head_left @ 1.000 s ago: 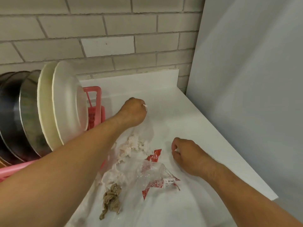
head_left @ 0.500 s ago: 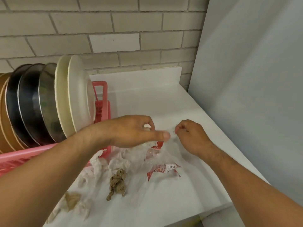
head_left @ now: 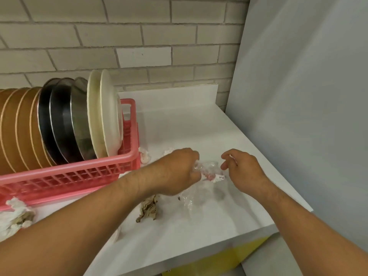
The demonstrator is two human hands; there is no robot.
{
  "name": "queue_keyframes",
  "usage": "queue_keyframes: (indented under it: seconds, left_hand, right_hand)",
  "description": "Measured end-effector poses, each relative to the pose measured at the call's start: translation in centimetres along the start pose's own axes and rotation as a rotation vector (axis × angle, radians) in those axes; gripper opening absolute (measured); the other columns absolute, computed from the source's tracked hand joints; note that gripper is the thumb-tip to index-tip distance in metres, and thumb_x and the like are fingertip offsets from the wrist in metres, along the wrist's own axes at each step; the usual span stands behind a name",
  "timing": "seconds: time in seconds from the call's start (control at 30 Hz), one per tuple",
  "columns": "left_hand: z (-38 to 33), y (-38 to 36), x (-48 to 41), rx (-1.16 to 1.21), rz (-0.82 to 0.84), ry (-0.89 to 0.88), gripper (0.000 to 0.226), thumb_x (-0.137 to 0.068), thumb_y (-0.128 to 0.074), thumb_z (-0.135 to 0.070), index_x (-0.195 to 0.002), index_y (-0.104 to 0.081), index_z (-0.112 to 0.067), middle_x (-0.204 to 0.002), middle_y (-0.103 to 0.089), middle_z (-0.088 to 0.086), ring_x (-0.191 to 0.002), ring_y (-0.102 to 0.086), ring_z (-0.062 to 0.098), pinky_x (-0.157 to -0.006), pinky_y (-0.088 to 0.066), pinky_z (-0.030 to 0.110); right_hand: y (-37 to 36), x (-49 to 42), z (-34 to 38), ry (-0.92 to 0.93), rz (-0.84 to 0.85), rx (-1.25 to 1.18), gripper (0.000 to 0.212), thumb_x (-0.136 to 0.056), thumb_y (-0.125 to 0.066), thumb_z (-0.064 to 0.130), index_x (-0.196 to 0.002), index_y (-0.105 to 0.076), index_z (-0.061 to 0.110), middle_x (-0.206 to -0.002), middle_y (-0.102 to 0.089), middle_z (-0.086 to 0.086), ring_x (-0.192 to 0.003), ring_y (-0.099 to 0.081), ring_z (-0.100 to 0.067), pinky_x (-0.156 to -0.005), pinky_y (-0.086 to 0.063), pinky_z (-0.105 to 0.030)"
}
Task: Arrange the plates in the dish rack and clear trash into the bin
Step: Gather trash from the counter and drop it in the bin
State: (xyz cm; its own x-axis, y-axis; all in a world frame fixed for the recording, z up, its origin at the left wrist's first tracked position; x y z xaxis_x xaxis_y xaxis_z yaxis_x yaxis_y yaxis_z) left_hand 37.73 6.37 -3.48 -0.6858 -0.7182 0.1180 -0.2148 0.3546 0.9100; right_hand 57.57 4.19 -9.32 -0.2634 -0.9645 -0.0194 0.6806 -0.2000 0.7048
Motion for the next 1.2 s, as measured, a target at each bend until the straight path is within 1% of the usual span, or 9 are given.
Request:
queue_keyframes:
  seconds: [0.1,0.23,0.3,0.47,0.57,0.73,0.9,1.03,1.2]
  left_hand:
    - [-0.5,1.3,1.2,0.061,-0.086,-0.014,0.028,-0.093,-0.048,-0.021,-0.115,-0.041,-0.034,-0.078,-0.052,-0.007,-0.056,-0.052,0.008,-0.046,-0.040,0.015]
    - [-0.9,3.1,3.2,0.016,-0.275,-0.087,0.036,-0.092,-0.048,-0.012,-0.117,-0.055,-0.036,-0.105,-0.059,-0.006,-0.089,-0.056,0.012,-0.073,-0.045,0.023]
    - [-0.6,3.6,4.2,0.030,-0.333,-0.077,0.026,-0.092,-0.050,-0.019,-0.113,-0.058,-0.031,-0.106,-0.058,-0.007,-0.098,-0.055,0.014,-0.082,-0.045,0.028]
    - [0.7,3.3,7.7,0.050,-0.292,-0.028,0.056,-0.065,-0.072,-0.063,-0.109,-0.050,-0.036,-0.099,-0.041,-0.017,-0.085,-0.047,0.003,-0.065,-0.036,0.017]
    - [1.8,2.7,11.1,0.000,-0.345,-0.077,0.040,-0.073,-0.078,-0.035,-0.092,-0.043,-0.039,-0.091,-0.036,-0.017,-0.078,-0.044,0.004,-0.061,-0.032,0.013]
    - [5.0,1.6,18.4,0.103,-0.405,-0.140,0.022,-0.080,-0.063,-0.006,-0.083,-0.052,-0.025,-0.102,-0.055,-0.009,-0.095,-0.054,0.011,-0.084,-0.047,0.029]
    - [8.7,-1.9,24.8,0.288,-0.373,-0.107,0.038,-0.081,-0.059,0.003,-0.090,-0.059,-0.034,-0.090,-0.059,-0.005,-0.065,-0.060,0.010,-0.053,-0.055,0.033]
    - [10.6,-5.9,28.4,0.316,-0.321,-0.151,0.009,-0.086,-0.067,-0.033,-0.095,-0.069,-0.033,-0.087,-0.065,-0.009,-0.075,-0.057,0.003,-0.068,-0.048,0.028]
    - [13.0,-11.3,31.8,0.281,-0.255,-0.055,0.035,-0.075,-0.069,-0.053,-0.064,-0.058,-0.022,-0.063,-0.057,-0.006,-0.062,-0.053,0.007,-0.060,-0.046,0.033]
  right_hand:
    - [0.6,1.0,0.4,0.002,-0.059,-0.030,0.037,-0.095,-0.035,0.000,-0.106,-0.063,0.021,-0.089,-0.066,0.006,-0.076,-0.056,0.001,-0.049,-0.038,-0.003]
    - [0.3,2.9,2.8,0.088,-0.119,0.015,0.024,-0.099,-0.046,0.028,-0.096,-0.067,0.017,-0.082,-0.064,0.008,-0.077,-0.059,-0.009,-0.057,-0.039,-0.004]
    - [0.0,3.9,4.2,0.107,-0.139,0.042,0.044,-0.097,-0.041,0.047,-0.081,-0.066,0.015,-0.077,-0.065,0.007,-0.077,-0.060,-0.014,-0.057,-0.038,-0.009]
    - [-1.4,6.6,7.2,0.086,-0.147,0.011,0.047,-0.101,-0.031,0.043,-0.079,-0.066,0.021,-0.078,-0.060,0.014,-0.076,-0.055,-0.004,-0.060,-0.033,-0.009]
    - [-3.1,8.8,8.8,0.126,-0.112,0.018,0.030,-0.101,-0.034,0.025,-0.105,-0.063,0.018,-0.092,-0.059,0.009,-0.086,-0.055,-0.009,-0.062,-0.034,-0.006]
    - [-8.0,14.3,11.9,0.104,0.033,-0.056,0.029,-0.099,-0.036,0.010,-0.113,-0.059,0.019,-0.096,-0.066,0.010,-0.084,-0.058,-0.002,-0.069,-0.041,-0.009]
    - [-13.2,21.2,14.1,0.134,0.047,-0.086,0.016,-0.097,-0.048,0.024,-0.088,-0.058,0.031,-0.075,-0.067,0.007,-0.046,-0.054,-0.003,-0.044,-0.040,-0.015]
    - [-17.0,25.4,13.9,0.175,0.004,0.070,0.035,-0.093,-0.052,0.043,-0.062,-0.051,0.028,-0.056,-0.054,0.010,-0.054,-0.049,-0.003,-0.049,-0.031,-0.015]
    - [-22.4,29.8,11.2,0.154,0.075,0.110,0.054,-0.096,-0.047,0.041,-0.048,-0.035,0.020,-0.043,-0.044,0.007,-0.045,-0.041,-0.007,-0.043,-0.025,-0.021]
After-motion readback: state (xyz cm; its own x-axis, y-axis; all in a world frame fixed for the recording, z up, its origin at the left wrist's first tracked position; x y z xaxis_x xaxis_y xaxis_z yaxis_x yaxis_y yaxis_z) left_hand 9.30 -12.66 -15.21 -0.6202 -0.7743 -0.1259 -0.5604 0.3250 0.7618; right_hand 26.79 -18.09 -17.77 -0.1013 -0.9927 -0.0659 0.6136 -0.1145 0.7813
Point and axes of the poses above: each hand's wrist, its own x-axis away from the middle knuckle, its own y-axis out of the back of the hand, z = x × y, the point moved 2 cm from there along -x, towards the middle knuckle
